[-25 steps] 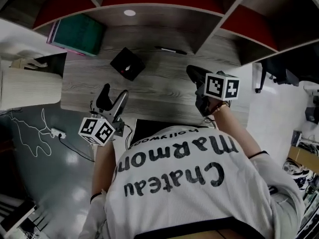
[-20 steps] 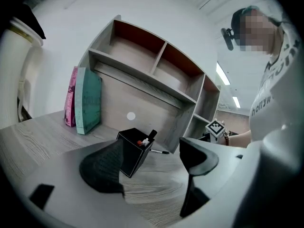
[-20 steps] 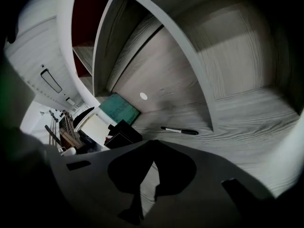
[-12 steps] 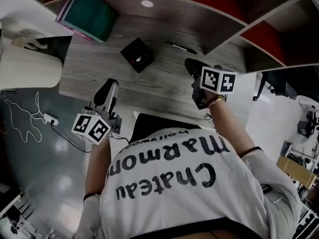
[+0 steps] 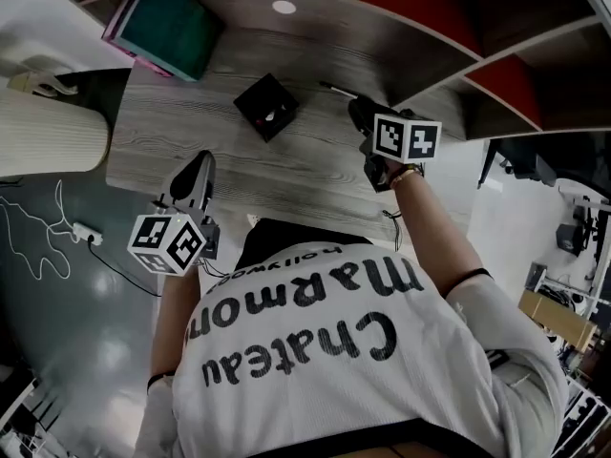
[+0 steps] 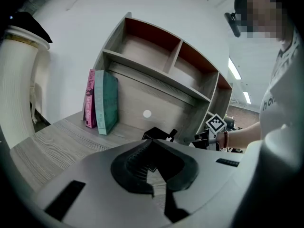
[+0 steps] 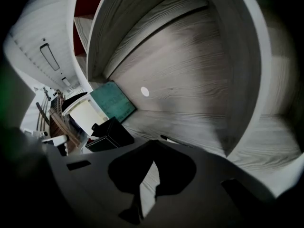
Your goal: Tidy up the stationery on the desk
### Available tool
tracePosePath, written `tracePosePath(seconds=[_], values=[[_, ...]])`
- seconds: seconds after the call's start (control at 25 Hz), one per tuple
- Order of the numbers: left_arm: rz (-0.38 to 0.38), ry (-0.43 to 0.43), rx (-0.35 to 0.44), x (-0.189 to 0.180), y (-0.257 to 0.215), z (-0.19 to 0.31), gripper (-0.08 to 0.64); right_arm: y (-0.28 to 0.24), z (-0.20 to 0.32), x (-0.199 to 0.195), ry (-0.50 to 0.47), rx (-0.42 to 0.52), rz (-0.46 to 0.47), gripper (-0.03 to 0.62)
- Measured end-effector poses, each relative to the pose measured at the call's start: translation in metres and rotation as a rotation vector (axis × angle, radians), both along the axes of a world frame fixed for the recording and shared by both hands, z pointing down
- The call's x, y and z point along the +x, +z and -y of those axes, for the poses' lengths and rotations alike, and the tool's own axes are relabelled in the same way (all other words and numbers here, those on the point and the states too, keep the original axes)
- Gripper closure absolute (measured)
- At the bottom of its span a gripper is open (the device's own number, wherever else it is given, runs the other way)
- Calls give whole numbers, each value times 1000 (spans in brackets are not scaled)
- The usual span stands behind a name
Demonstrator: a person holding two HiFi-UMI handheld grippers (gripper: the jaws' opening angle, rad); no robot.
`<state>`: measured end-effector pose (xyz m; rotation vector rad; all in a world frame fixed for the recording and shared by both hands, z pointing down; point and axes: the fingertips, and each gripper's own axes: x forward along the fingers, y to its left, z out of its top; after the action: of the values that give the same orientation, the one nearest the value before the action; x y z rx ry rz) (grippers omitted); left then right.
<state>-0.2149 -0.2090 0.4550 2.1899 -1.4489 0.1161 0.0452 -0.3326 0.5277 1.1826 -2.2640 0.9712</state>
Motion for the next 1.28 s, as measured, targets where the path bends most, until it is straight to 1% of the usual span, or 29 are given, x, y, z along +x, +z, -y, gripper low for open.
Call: tracePosePath(seconds=[0.12,0.2,0.24,0.4,0.56,0.64,0.72,0.8,1.04,1.16,1.28], values=[[21,-17,-17,-9,6,-4,545,10,15,-4,-76,21,-92,567],[20,-39,-35,-16,10,-8,545,19,22,-10,-146,20,-148,482],[19,-50,-42,-20,12,-9,545,22,25,-14,-182,21,-169,452],[18,-84,-65,-30,19,-12,545,32,36,-30,-325,55,-253,411],[14,-103,-81,-33,26,-15,545,40,47,-43,-439,79,-331,416],[11,-110,-92,-33,30,-18,545,46,50,-47,-484,81,-370,442],[11,-114,-101,-33,32,-21,545,52,50,-52,-528,74,-391,452],[12,-117,-107,-33,34,-23,545,56,53,-55,-561,73,-423,480],[15,-129,-114,-37,36,-24,545,69,59,-57,-615,52,-485,480],[14,-137,-115,-39,35,-24,545,75,66,-52,-620,56,-522,480],[6,-141,-112,-40,35,-25,545,81,67,-50,-621,48,-533,482]])
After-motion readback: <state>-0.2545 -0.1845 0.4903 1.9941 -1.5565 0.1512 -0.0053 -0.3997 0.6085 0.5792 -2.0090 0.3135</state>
